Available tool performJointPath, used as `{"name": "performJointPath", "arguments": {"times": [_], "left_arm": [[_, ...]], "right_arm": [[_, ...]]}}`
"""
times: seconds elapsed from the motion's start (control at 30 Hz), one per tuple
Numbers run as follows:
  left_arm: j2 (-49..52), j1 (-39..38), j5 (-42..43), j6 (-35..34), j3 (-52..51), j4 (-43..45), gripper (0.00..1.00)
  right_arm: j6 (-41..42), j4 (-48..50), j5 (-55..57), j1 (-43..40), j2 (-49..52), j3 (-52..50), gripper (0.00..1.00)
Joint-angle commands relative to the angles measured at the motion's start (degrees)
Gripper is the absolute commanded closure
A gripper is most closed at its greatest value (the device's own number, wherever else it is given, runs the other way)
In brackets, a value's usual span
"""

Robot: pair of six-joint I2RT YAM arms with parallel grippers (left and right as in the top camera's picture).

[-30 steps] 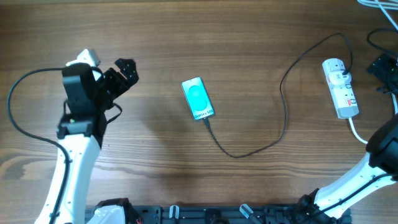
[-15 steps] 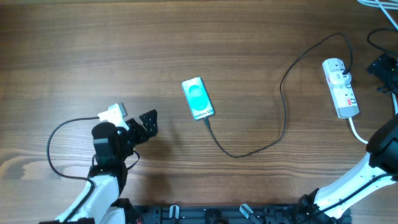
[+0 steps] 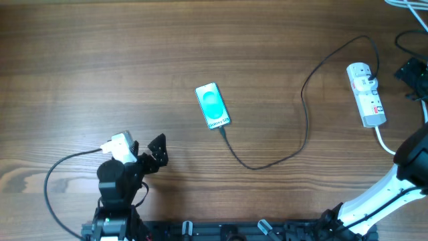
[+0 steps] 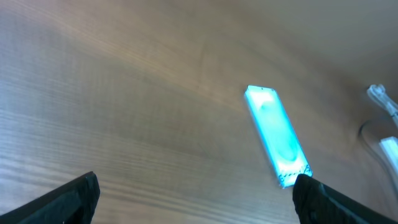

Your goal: Plug charger to phone and switch on socket

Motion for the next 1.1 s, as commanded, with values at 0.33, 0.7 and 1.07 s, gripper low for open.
{"name": "performJointPath", "arguments": {"times": [0.33,0.7,1.07], "left_arm": [[-22.32,-0.26,-1.64,8.63,-0.17,-0.59,0.0],[-22.16,-0.26,-1.62,8.66,-0.17,-0.48,0.0],[-22.16,-0.26,-1.62,8.66,-0.17,-0.48,0.0]], "right_arm": [[-0.2,0.02,0.72,0.17,0.74,0.9,0.0],[-0.2,0.02,0.72,0.17,0.74,0.9,0.0],[-0.2,0.2,0.72,0.24,0.7,0.85,0.0]]}}
